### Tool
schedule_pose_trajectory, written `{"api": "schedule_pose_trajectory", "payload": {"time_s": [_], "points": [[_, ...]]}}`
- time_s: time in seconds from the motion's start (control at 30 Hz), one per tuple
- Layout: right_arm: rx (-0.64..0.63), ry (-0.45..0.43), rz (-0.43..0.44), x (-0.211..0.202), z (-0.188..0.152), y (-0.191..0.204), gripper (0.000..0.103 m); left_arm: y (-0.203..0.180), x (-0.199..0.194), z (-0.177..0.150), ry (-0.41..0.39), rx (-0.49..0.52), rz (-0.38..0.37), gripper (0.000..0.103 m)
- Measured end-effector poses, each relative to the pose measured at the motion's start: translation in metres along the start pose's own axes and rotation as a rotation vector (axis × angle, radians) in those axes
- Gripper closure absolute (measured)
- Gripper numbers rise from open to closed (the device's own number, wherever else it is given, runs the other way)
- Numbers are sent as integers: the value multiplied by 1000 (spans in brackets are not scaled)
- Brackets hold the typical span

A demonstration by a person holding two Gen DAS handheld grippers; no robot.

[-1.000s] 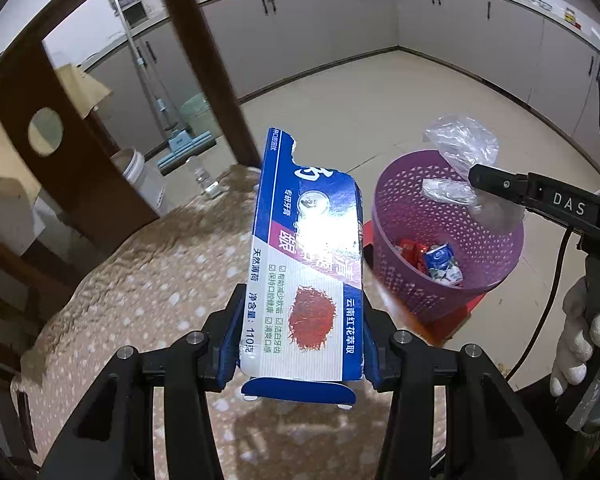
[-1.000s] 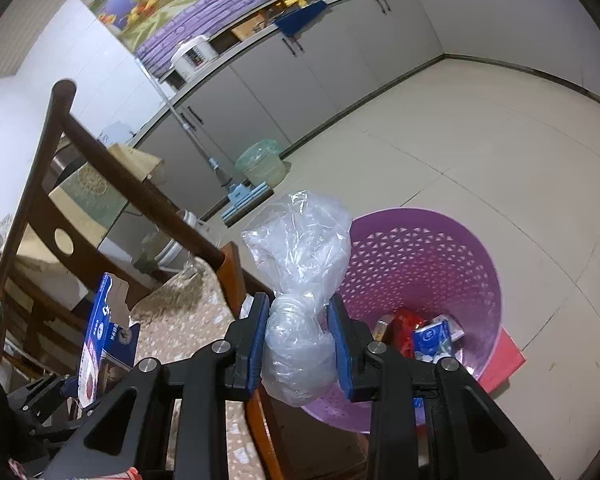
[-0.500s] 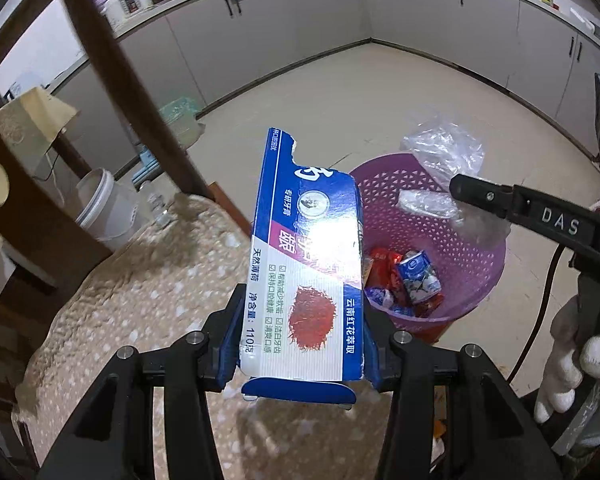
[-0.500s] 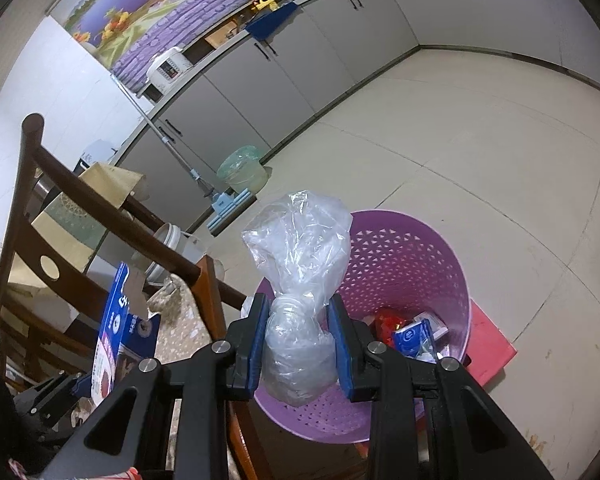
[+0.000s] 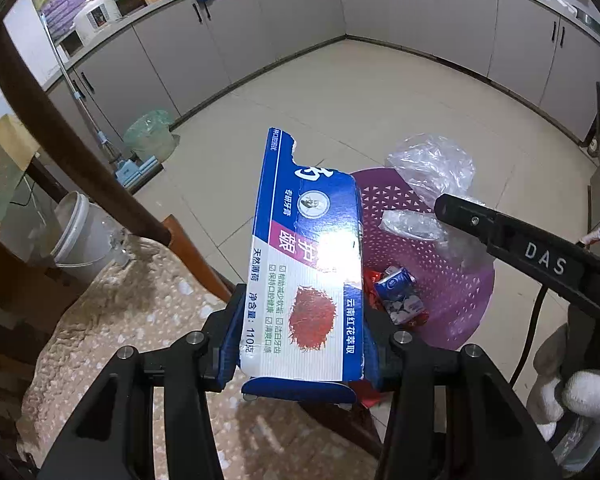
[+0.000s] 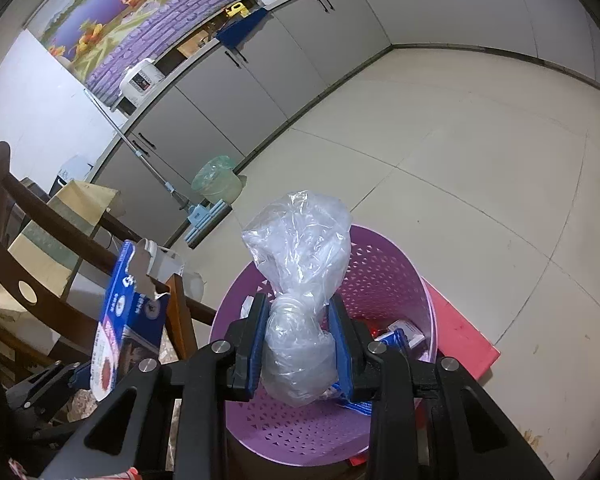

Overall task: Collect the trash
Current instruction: 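Carry both items over the purple wastebasket opening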

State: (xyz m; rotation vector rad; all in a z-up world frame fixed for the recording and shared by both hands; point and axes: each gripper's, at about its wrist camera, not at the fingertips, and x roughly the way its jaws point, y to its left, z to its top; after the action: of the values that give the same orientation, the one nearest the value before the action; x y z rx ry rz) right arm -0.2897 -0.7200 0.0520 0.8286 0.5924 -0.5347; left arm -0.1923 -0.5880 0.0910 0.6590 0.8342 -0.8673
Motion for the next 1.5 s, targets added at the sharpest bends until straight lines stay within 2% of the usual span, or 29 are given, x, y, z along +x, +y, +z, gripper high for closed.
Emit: {"api": "schedule_pose_trajectory", "payload": {"time_s": [0.5,1.5], "points": [[11,10,-9,7,6,0,71,5,23,6,28,-29,-32,55],[26,20,-29,13,8,-1,71,8,43,9,50,-73,-83,55]]}}
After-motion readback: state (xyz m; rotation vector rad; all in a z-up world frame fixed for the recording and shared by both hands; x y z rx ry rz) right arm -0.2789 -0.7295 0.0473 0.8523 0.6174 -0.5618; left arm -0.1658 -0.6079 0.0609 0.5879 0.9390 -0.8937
